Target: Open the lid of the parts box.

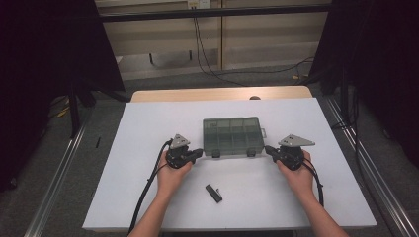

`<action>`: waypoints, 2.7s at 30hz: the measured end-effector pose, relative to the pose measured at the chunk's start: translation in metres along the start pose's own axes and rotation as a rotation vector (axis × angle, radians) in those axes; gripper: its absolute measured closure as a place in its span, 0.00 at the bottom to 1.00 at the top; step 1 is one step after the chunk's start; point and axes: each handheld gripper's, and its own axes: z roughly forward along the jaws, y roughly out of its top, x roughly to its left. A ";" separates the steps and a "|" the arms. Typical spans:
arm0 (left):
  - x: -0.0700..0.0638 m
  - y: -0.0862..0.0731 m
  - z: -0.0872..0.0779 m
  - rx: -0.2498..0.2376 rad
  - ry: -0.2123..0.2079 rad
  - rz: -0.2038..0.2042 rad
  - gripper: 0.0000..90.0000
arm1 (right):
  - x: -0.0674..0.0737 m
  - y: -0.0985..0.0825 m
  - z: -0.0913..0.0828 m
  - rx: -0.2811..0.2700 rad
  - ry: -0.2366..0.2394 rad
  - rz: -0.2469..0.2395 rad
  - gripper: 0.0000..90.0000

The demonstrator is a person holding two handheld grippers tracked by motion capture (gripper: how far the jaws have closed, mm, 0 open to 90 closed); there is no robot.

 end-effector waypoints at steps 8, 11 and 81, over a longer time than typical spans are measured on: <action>-0.001 -0.002 0.003 0.023 0.003 0.000 0.99 | 0.000 -0.001 0.001 0.005 0.002 -0.002 1.00; -0.002 -0.002 0.004 0.023 0.003 -0.001 0.98 | 0.000 -0.001 0.001 0.004 0.005 -0.001 1.00; -0.006 0.023 -0.001 -0.164 0.057 -0.006 0.91 | 0.012 0.011 0.006 -0.103 0.004 -0.019 1.00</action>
